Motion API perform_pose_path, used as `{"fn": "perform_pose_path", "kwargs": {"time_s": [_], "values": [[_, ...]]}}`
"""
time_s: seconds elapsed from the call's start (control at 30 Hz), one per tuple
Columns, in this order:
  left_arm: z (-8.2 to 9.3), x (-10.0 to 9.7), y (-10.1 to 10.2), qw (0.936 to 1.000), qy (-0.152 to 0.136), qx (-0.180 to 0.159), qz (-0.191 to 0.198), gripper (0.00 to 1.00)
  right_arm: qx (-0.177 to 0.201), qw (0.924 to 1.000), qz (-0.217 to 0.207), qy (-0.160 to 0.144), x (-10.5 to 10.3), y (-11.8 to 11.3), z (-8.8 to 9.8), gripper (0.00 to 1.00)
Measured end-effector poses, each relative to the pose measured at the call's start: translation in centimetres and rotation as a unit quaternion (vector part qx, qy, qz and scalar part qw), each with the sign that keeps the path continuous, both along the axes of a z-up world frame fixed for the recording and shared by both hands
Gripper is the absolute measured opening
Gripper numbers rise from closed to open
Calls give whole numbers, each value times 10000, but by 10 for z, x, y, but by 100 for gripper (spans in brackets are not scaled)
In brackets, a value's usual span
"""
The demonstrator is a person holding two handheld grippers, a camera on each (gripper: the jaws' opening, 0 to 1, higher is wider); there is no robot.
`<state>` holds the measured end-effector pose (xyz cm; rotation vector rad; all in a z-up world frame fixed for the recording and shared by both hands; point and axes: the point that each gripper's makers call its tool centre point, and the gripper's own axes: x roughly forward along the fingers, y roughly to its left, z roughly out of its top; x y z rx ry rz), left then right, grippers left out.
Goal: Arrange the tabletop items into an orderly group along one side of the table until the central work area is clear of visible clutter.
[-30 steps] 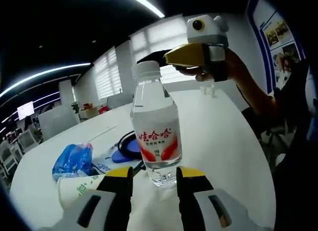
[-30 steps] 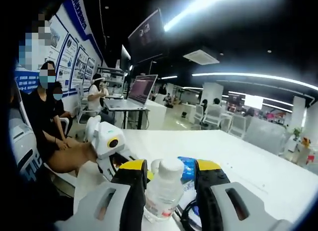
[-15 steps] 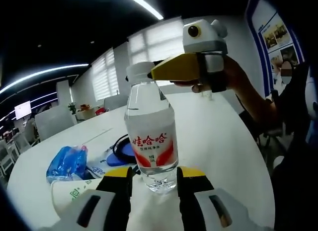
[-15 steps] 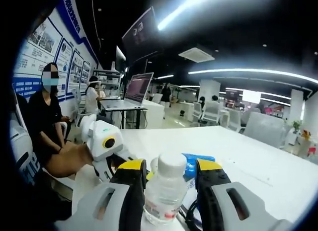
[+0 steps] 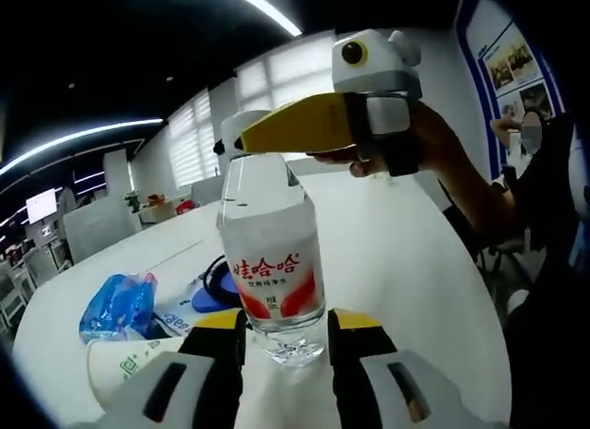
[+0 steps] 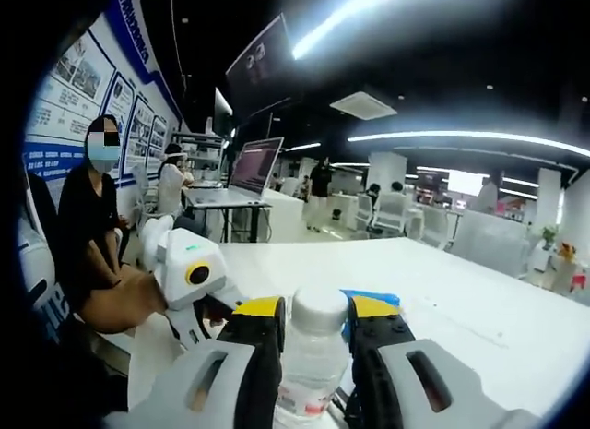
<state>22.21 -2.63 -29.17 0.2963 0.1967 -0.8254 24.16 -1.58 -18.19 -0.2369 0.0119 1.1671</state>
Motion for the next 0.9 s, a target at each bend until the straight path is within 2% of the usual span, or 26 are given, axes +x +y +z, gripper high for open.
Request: {"fn": "perform_pose_path", "kwargs": {"time_s": [0.53,0.9], "values": [[-1,-5,-6,10000,-2,10,0,33,200,9997,-8,172,-2,-1,1,20],[1,0,2,10000,18,9,-34,33,294,9989,266,252,-7,-1,2,18]]}}
